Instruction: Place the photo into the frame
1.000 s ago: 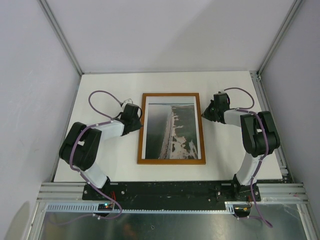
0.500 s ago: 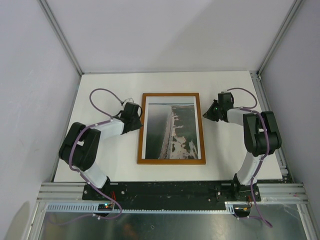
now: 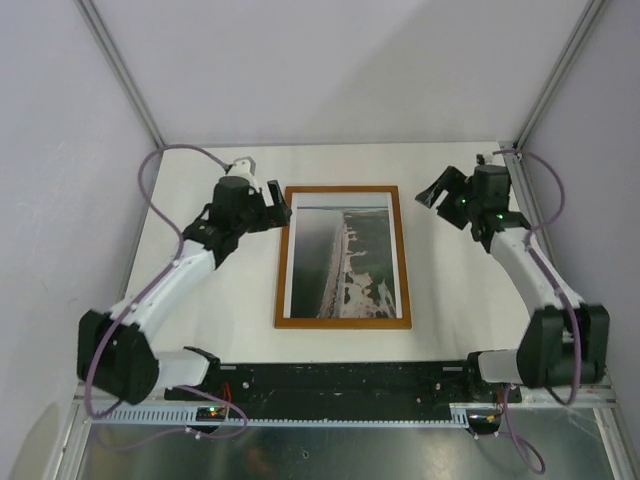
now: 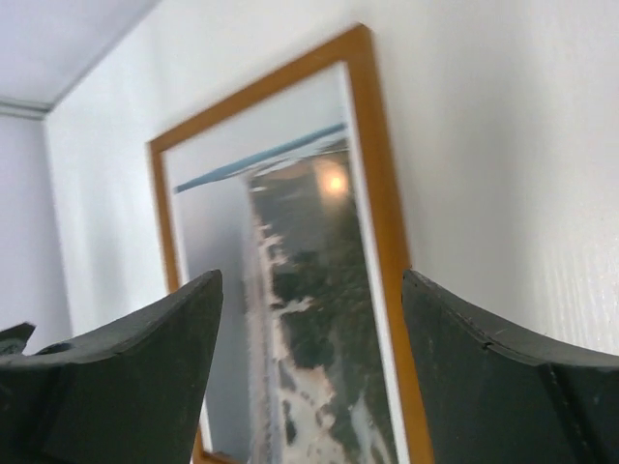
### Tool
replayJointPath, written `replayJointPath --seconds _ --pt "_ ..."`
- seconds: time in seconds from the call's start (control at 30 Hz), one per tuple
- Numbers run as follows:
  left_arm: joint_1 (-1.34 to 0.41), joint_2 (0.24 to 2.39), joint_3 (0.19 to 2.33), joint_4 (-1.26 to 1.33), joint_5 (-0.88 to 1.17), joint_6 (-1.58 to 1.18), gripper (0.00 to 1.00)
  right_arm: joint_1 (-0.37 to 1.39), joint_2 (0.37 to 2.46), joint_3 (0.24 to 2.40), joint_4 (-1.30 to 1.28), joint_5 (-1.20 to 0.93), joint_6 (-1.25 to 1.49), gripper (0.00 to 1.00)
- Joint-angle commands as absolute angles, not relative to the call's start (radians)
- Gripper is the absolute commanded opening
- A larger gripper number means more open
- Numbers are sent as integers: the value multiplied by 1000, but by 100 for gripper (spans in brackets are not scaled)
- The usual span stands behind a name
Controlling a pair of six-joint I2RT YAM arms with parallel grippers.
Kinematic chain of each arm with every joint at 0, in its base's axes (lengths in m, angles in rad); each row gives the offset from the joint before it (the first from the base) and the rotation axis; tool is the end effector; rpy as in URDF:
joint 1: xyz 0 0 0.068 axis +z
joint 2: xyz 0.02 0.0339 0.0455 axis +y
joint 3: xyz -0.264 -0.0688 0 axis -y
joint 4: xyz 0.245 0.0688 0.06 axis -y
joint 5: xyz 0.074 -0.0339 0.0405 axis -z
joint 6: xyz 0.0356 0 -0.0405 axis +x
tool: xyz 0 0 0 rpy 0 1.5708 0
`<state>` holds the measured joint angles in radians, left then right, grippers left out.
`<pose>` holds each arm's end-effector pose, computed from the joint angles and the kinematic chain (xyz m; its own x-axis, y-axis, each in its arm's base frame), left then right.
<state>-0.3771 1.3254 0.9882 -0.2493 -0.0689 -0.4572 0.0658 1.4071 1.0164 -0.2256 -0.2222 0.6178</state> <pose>0.2781 -0.1075 0.2845 -0.6003 -0.2359 -0.7642 0.0546 0.9412 -0.3335 0.3139 0.0285 0.2733 -0.6113 0.5259 -0.5914 0.1355 0.8058 0.5765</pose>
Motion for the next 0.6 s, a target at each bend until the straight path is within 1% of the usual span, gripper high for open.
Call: replayJointPath --seconds 0.0,0.17,0.27,0.37,0.57 --pt "-375 1155 998 -330 -9 -394 99 87 1198 1057 -362 -226 563 81" --pt "-375 989 943 -343 -8 -416 100 125 990 1023 -447 -179 539 87" --pt "-374 912 907 -344 6 -416 99 130 906 983 -463 -156 542 90" --pt "-374 872 878 -346 15 -412 100 133 874 957 -461 -146 544 90" --pt "-374 852 846 -347 15 -418 100 140 890 932 -436 -137 560 91"
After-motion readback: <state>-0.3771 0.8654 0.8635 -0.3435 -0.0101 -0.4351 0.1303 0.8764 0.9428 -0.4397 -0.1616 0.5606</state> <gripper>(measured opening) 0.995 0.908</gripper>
